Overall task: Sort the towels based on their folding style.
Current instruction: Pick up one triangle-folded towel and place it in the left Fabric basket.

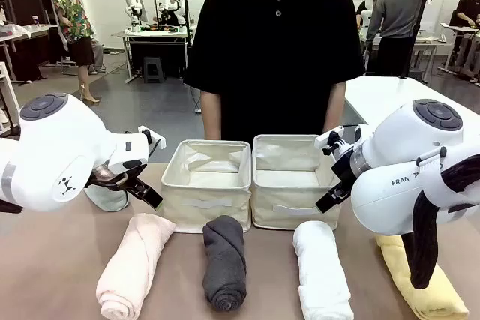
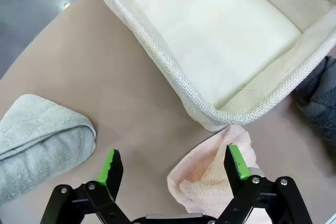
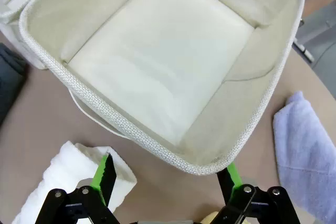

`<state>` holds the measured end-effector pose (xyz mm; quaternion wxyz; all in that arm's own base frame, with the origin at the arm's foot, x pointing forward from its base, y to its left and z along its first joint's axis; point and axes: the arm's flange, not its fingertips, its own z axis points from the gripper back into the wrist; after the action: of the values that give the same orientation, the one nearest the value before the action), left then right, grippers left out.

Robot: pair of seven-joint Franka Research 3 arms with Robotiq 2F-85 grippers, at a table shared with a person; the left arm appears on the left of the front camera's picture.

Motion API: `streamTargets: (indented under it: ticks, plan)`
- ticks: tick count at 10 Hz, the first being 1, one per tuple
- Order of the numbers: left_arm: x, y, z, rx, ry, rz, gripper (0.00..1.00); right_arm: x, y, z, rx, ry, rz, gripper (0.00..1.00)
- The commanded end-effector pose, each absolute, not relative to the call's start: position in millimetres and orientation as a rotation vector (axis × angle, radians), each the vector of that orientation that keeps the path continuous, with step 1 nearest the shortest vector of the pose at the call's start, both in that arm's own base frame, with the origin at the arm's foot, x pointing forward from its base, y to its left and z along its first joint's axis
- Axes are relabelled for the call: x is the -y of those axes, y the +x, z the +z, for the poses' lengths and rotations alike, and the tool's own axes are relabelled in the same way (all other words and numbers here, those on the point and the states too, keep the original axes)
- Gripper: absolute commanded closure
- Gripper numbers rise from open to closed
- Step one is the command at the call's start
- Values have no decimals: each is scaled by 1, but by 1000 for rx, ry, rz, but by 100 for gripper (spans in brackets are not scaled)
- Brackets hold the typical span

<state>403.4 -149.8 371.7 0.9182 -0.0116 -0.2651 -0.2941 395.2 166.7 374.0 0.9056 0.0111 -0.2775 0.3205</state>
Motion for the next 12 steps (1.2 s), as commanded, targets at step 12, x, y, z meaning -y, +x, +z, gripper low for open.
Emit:
streamTargets:
  ticks: [12]
  plan:
    - [150,403,372,545,-24,-606,0,-167,395,374,573,23,662,0]
